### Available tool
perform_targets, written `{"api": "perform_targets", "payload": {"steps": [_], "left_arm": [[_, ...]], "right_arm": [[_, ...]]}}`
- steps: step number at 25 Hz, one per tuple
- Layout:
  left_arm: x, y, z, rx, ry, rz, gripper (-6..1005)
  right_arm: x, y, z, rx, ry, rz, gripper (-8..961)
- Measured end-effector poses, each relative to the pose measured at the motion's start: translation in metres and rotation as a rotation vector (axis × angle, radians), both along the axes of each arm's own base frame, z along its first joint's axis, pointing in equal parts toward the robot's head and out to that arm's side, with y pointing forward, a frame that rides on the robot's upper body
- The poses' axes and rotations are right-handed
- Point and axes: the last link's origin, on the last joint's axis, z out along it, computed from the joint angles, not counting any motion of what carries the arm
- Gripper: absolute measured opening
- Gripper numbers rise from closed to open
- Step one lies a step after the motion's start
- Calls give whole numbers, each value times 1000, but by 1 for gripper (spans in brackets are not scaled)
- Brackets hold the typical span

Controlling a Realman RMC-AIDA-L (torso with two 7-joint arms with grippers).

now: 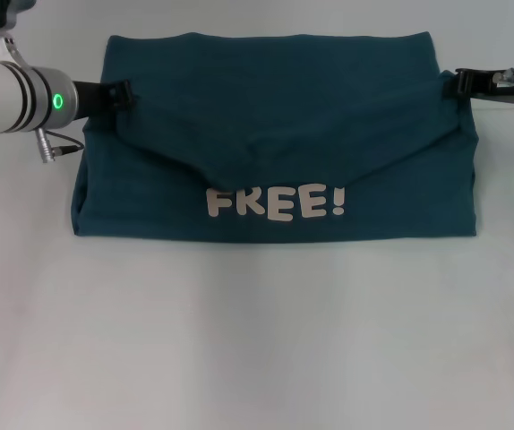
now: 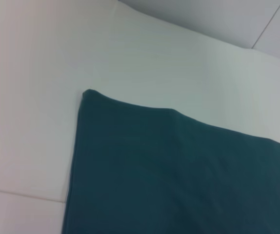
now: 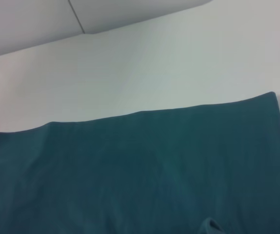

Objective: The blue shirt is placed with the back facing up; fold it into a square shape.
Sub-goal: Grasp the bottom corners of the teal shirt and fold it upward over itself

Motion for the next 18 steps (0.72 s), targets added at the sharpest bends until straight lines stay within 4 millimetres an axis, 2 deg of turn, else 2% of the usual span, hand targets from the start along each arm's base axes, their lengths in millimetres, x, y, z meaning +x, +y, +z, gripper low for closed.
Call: {"api": "perform_targets", "payload": {"steps": [9,16,18], "left_arm": [[4,-1,-6,-32,43,-29,119],[-2,-6,-11,-44,25,-7,126],[-6,-8,-9,-39,8,10,128]], "right_arm": [[-2,0,0,-58,5,-4,110],[10,-4,0,-103,-36,-90,116],[14,-6,2,-103,-30,-100,190]]}}
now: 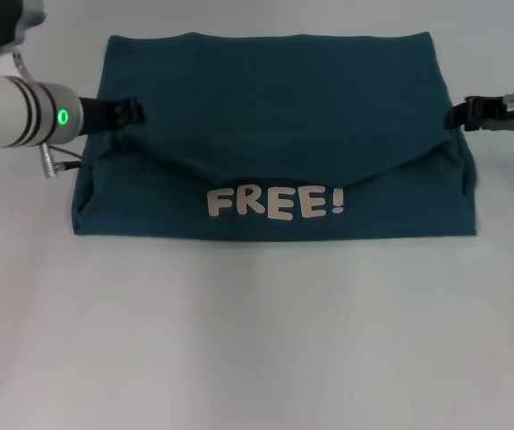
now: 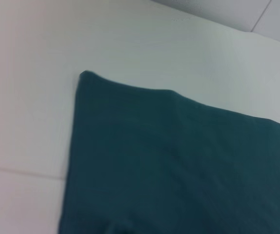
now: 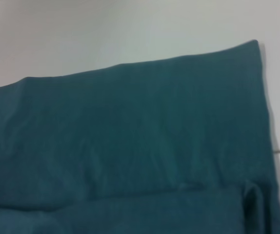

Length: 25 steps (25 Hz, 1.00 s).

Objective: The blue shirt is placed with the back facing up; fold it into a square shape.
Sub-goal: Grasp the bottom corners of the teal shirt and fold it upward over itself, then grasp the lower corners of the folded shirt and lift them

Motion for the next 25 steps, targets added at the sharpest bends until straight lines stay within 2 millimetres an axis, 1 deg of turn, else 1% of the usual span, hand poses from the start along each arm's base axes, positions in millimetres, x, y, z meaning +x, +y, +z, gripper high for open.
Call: {"api": "perform_targets", "payload": {"steps": [2,5,7,9,13,16,19,20,21,23,25], "left_arm": [[-3,-2,2,1,-14,13,130],[-12,-12,9,-4,-65,42,343],[-19,-22,16,0,-110,55,434],[-25,-33,24,7,-164,63,525],[-46,-59,37,-10,-295,96,677],[-60,-75,45,-33,-389,120,785],[-71,-91,47,-53,-455,94,793],[-71,-91,47,-53,-455,94,795],[-78,-99,44,-57,-464,30,798],[-81,-101,42,-56,-445,-18,798],[-84,-102,39,-57,-393,-78,797]], "right_arm": [[5,-4,5,-2,18,-12,263],[14,-15,17,-1,78,-33,385],[20,-25,24,-4,133,-37,481],[25,-40,29,-15,208,-28,577],[37,-79,34,-31,426,55,624],[50,-114,34,-30,571,132,660],[61,-143,34,-22,666,170,695],[64,-152,33,-23,691,177,707],[68,-160,32,-20,708,178,707],[74,-170,30,-15,721,183,707],[78,-176,28,-8,717,184,706]]}}
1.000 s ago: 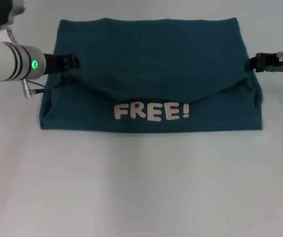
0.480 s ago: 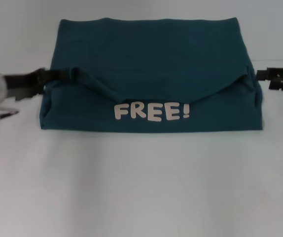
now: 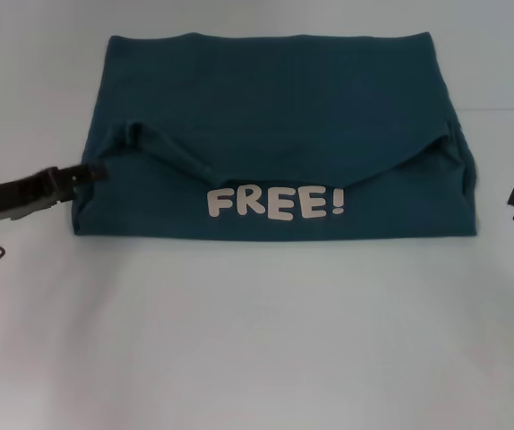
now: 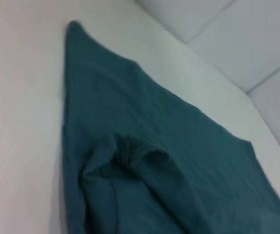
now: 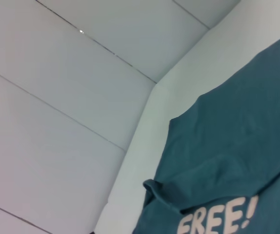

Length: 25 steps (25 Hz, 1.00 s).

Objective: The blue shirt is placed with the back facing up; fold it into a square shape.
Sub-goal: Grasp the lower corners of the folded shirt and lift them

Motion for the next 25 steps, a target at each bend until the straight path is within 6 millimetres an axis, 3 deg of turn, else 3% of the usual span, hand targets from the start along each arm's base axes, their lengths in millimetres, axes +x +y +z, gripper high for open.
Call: {"api": "perform_targets", "payload": {"steps": [9,25], "left_arm": [[-12,6,-17,19,146,0,796],[-6,13,-47,-43,239,-13,794]], "right_arm": [[1,2,0,12,-16,5,703],[0,4,0,18,-12,3,704]]}}
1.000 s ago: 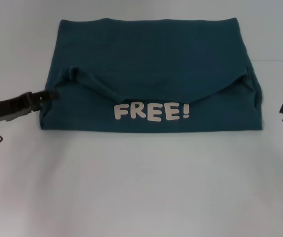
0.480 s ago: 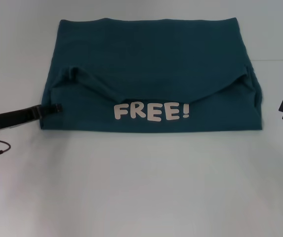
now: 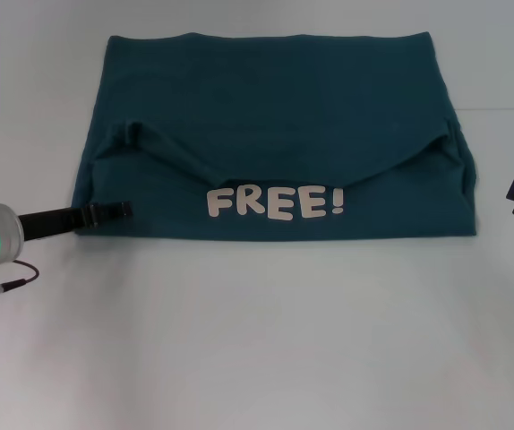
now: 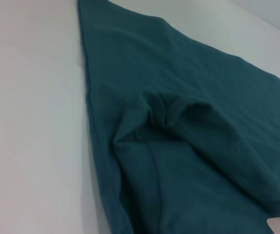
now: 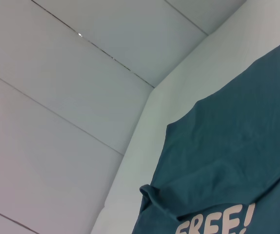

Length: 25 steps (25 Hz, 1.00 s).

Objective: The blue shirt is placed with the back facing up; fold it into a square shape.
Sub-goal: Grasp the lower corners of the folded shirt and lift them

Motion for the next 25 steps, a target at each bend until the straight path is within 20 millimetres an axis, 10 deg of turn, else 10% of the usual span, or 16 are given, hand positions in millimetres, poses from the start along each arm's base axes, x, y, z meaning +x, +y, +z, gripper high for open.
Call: {"api": "perform_targets", "payload": {"steps": [7,20,25], "left_arm": [[-1,0,3,24,-14,29,793],[4,1,9,11,-30,4,143],[20,8,18,-19,-102,4,38]], "right_arm": [[0,1,1,7,8,-2,704],[3,5,7,-33,-47,-27,703],[4,29,26,-112,-207,-96,703]]}}
